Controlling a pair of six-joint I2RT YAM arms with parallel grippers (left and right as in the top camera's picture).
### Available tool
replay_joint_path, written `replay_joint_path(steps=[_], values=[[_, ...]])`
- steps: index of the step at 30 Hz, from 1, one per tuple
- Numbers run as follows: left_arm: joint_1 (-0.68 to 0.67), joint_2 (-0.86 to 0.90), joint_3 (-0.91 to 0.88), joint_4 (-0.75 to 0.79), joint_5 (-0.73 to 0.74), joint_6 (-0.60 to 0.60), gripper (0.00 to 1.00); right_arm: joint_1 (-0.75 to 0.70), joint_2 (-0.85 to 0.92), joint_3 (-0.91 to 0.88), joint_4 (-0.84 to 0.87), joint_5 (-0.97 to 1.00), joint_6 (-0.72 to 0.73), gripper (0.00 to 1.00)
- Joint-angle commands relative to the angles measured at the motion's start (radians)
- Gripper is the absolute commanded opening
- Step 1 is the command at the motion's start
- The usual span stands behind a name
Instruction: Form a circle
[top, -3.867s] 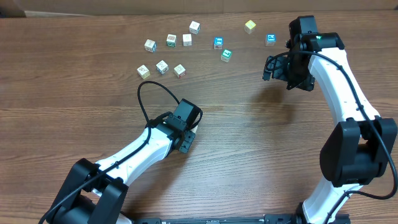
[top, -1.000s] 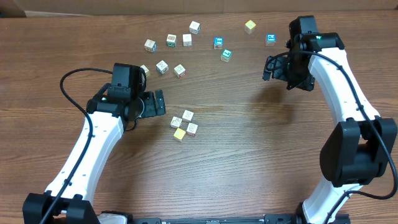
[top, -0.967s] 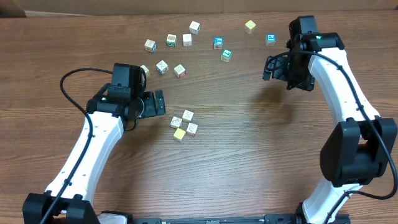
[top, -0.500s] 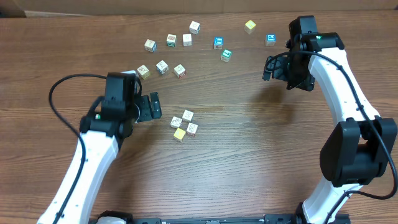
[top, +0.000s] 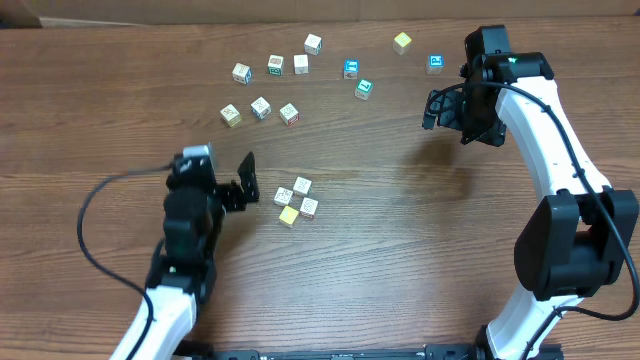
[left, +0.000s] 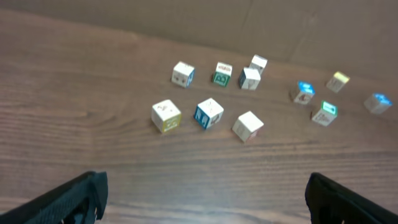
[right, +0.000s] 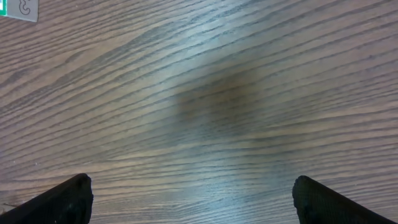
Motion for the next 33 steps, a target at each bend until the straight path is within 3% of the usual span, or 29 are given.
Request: replay_joint_path(steps=[1,7,26,33], values=[[0.005,-0.041,-0.099,0.071,0.004,0.02,0.99,-0.005,-0.019,0.011,0.002,0.002,0.004,1.0],[0.005,-0.058,-0.197,0.149,0.004,0.02,1.0,-0.005,-0.019,0.011,0.002,0.002,0.004,1.0],[0.005,-0.175,-0.333,0.12,0.0,0.019,1.0,-0.005,-0.019,0.011,0.002,0.002,0.004,1.0],[0.005,-0.268,-0.332,0.024,-0.015,0.02,0.99,-0.005,-0.019,0.011,0.002,0.002,0.004,1.0]])
